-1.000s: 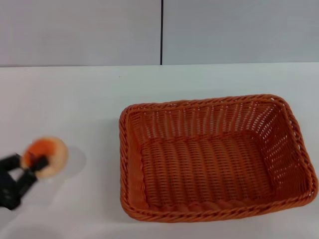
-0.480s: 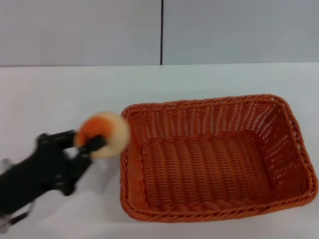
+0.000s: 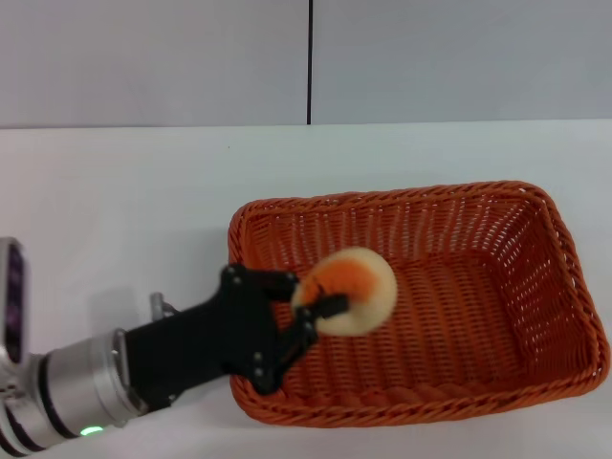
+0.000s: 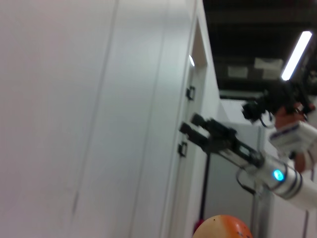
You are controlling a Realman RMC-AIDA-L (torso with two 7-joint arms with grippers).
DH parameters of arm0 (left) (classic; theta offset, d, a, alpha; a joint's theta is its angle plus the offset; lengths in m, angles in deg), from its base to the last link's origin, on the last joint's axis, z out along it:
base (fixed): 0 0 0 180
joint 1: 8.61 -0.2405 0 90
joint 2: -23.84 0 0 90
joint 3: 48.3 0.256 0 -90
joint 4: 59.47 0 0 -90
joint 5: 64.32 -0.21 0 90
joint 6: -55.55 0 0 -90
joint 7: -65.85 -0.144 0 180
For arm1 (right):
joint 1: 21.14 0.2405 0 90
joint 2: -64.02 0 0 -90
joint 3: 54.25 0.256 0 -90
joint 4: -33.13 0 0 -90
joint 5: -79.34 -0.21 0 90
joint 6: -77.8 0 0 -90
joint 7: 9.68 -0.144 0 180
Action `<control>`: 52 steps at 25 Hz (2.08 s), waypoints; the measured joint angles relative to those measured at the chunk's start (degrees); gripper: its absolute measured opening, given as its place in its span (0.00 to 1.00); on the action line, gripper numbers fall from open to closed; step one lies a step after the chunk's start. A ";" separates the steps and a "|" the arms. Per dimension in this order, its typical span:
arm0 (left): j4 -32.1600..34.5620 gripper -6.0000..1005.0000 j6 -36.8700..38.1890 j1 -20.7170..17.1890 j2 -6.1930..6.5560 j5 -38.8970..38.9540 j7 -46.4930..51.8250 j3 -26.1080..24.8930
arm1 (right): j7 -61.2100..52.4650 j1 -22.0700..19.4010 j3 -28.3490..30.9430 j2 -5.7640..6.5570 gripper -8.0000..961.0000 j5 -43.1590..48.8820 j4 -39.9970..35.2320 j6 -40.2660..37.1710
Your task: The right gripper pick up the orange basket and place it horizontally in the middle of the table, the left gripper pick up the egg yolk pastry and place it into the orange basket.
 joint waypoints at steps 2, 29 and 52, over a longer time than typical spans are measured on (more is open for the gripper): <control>-0.47 0.08 -0.92 0.31 0.00 0.00 -0.46 0.80 | 0.00 -0.05 0.06 0.00 0.64 0.00 0.08 -0.01; 4.15 0.64 1.59 -2.86 0.67 0.44 4.09 1.95 | 0.85 -0.15 0.54 0.12 0.64 0.08 0.58 -0.46; 18.98 0.74 10.27 -25.28 1.68 0.63 10.64 -41.08 | 9.69 2.42 6.00 0.07 0.64 -0.02 13.37 -0.48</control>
